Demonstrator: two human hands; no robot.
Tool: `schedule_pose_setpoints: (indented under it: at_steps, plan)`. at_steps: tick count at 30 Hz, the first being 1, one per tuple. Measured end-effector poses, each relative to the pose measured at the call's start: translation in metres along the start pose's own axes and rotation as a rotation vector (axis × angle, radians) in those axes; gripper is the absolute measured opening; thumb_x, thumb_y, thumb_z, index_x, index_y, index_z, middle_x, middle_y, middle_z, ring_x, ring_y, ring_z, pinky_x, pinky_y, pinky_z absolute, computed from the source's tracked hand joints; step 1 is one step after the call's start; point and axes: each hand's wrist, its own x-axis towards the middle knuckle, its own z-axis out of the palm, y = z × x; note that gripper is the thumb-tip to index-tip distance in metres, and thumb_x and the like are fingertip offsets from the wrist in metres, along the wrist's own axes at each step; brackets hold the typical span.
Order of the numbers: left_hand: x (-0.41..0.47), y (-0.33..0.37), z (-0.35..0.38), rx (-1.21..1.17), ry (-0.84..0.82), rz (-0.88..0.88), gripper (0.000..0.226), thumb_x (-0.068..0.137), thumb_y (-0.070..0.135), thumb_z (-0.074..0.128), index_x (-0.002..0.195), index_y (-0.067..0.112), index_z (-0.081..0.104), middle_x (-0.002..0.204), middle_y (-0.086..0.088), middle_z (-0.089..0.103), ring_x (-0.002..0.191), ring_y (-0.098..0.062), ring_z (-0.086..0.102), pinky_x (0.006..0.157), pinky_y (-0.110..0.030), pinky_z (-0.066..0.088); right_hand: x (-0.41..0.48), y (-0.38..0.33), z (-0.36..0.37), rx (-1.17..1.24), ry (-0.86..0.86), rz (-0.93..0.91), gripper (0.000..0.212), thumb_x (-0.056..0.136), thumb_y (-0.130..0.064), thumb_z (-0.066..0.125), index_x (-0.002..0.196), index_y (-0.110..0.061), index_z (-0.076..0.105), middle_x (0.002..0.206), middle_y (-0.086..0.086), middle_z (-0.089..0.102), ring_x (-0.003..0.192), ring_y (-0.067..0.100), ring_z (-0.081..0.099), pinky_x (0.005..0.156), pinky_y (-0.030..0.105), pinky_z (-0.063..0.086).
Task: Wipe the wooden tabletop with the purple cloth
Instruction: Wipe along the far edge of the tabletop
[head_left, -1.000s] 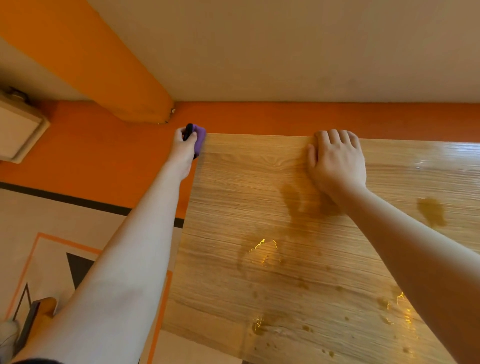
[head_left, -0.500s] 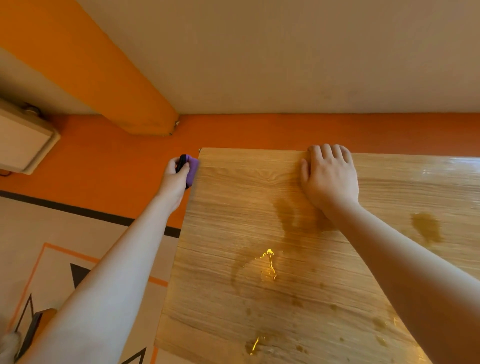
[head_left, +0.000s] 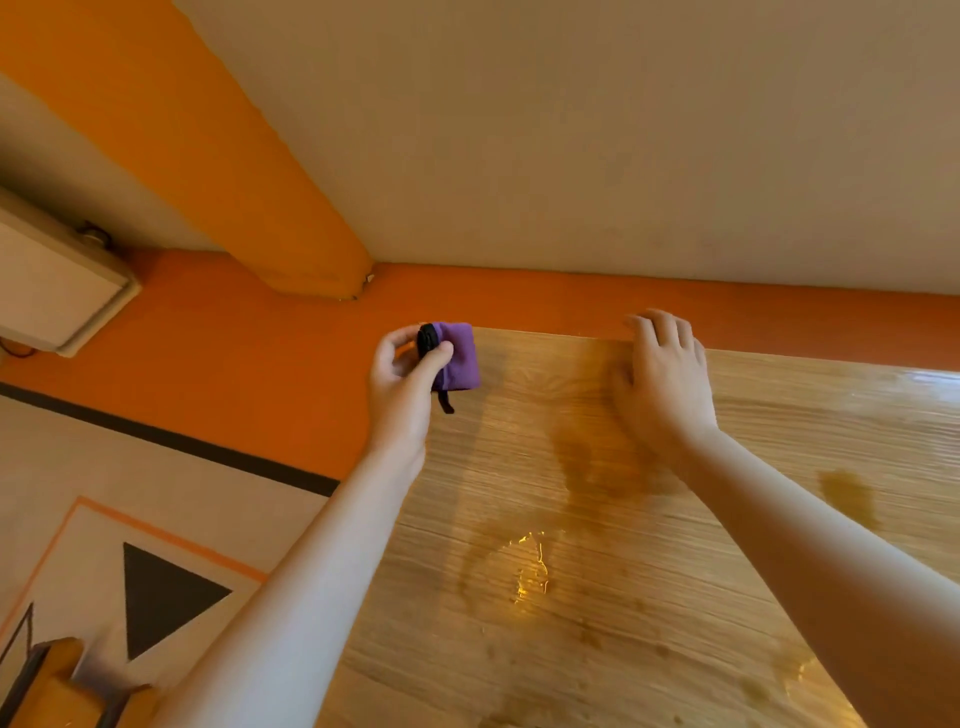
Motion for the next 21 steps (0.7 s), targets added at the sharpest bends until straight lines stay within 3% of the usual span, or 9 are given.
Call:
schedule_pose_setpoints:
  at_steps: [4,9,12,14,17,21]
  plan:
    - [-0.028,-0.015,0.003,-0.054,0.007,-0.133,0.025,0.083,0.002,0.068,0.095,0.017,0.052,0.095,-0.001,0.063,0.091,-0.019,0.059,0.073,-0.029,0.050,-0.025,-0.046,-0.026,0.273,0.158,-0.197,0.038,0.084,-0.006,0.055,0.122,-0.006,0.055,0.124,0.009,0.055,0.119,0.027,0.044,0.100,0.036,0.037]
    - [-0.059,-0.014,0.007,-0.263,0.000,-0.210,0.026,0.086,0.004,0.064,0.110,0.007,0.053,0.107,-0.015,0.065,0.092,-0.021,0.067,0.069,-0.027,0.054,-0.061,-0.095,-0.015,0.395,-0.009,-0.401,0.041,0.081,-0.009,0.058,0.121,-0.005,0.057,0.118,0.007,0.058,0.108,0.026,0.049,0.092,0.035,0.043]
    - [-0.069,-0.012,0.006,-0.295,-0.015,-0.157,0.017,0.091,0.007,0.057,0.108,0.005,0.060,0.100,-0.014,0.067,0.084,-0.019,0.066,0.062,-0.022,0.052,-0.063,-0.097,-0.006,0.436,-0.079,-0.310,0.053,0.077,-0.019,0.068,0.126,-0.008,0.051,0.119,0.005,0.056,0.110,0.023,0.048,0.093,0.027,0.041]
    - [-0.073,-0.015,0.002,-0.246,-0.070,-0.108,0.022,0.093,0.011,0.054,0.112,0.004,0.062,0.102,-0.011,0.069,0.087,-0.018,0.066,0.066,-0.022,0.052,-0.060,-0.096,-0.003,0.466,-0.077,-0.226,0.053,0.074,-0.023,0.074,0.121,-0.009,0.052,0.110,0.004,0.056,0.104,0.021,0.051,0.083,0.023,0.040]
    - [-0.072,-0.019,-0.007,-0.097,-0.109,-0.016,0.031,0.087,0.024,0.056,0.113,0.012,0.067,0.110,-0.005,0.071,0.104,-0.017,0.066,0.083,-0.028,0.053,-0.054,-0.097,-0.001,0.526,-0.077,-0.100,0.040,0.076,-0.028,0.075,0.105,-0.012,0.052,0.099,0.000,0.057,0.090,0.018,0.054,0.071,0.029,0.046]
    - [-0.062,-0.026,-0.031,0.245,-0.019,0.142,0.024,0.090,0.031,0.052,0.106,0.025,0.069,0.108,0.014,0.069,0.108,-0.005,0.060,0.092,-0.025,0.050,-0.035,-0.097,0.005,0.625,-0.069,-0.018,0.029,0.083,-0.021,0.069,0.106,-0.012,0.053,0.102,0.001,0.062,0.089,0.018,0.059,0.074,0.035,0.051]
